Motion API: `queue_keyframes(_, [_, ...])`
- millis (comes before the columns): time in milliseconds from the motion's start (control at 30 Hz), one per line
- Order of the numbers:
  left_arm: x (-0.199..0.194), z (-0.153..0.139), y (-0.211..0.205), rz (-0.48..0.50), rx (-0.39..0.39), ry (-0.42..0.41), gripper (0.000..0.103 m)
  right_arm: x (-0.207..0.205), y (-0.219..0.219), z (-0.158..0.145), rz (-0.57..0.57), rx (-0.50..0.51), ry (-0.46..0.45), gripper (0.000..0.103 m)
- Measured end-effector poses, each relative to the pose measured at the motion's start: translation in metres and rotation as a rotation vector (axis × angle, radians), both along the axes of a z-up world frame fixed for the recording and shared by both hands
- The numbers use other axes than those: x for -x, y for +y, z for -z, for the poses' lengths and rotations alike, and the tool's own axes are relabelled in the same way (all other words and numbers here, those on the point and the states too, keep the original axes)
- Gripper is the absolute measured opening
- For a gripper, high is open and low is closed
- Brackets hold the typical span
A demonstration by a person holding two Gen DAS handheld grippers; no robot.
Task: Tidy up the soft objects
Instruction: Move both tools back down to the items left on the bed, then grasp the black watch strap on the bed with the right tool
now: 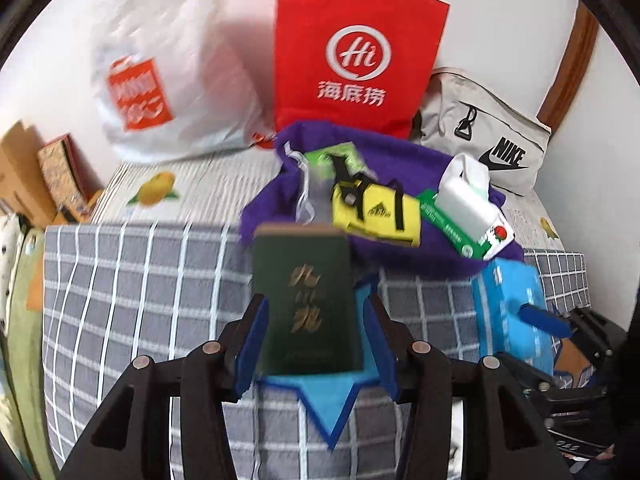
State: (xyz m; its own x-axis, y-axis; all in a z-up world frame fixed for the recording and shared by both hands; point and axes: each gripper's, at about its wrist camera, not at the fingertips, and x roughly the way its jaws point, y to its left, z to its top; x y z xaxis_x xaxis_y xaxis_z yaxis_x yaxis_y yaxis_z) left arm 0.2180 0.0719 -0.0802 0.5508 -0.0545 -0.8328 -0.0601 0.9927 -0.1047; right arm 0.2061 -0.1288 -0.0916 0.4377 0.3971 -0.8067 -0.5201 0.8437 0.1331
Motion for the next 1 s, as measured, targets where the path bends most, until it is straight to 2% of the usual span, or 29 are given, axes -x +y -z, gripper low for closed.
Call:
queue_keyframes(67, [0.013,0.006,0.006,-0.016,0.008,0.008,0.047,0.005,0.009,0.01,-0.034,0.011,0.012,0.049])
queue_keyframes(167, [0.03,0.014,0.012,-0.02,0.015,0.007,0.047,0.01,0.024,0.027,-0.061,0.036,0.037,0.046])
queue_keyframes(367, [0.047,0.033,0.027,-0.051,0.054,0.021,0.047,0.01,0.046,0.055,-0.088,0.148,0.078,0.045])
queue_keyframes(500, [0.048,0.045,0.029,-0.051,0.029,0.037,0.047,0.004,0.054,0.061,-0.092,0.206,0.077,0.045])
queue_keyframes(633, [0.046,0.049,0.035,-0.049,0.062,0.037,0.047,-0.004,0.063,0.07,-0.092,0.249,0.105,0.045])
queue_keyframes(800, [0.044,0.049,0.041,-0.044,0.09,0.03,0.047,-0.015,0.06,0.075,-0.075,0.199,0.147,0.044])
queue_keyframes(833, [0.042,0.049,0.042,-0.041,0.097,0.03,0.047,-0.016,0.059,0.075,-0.071,0.195,0.143,0.041])
queue_keyframes(933, [0.04,0.052,0.043,-0.041,0.101,0.034,0.047,-0.016,0.061,0.075,-0.072,0.181,0.125,0.024])
queue_keyframes(1000, [0.037,0.055,0.044,-0.044,0.108,0.042,0.047,-0.017,0.063,0.074,-0.079,0.183,0.121,0.023])
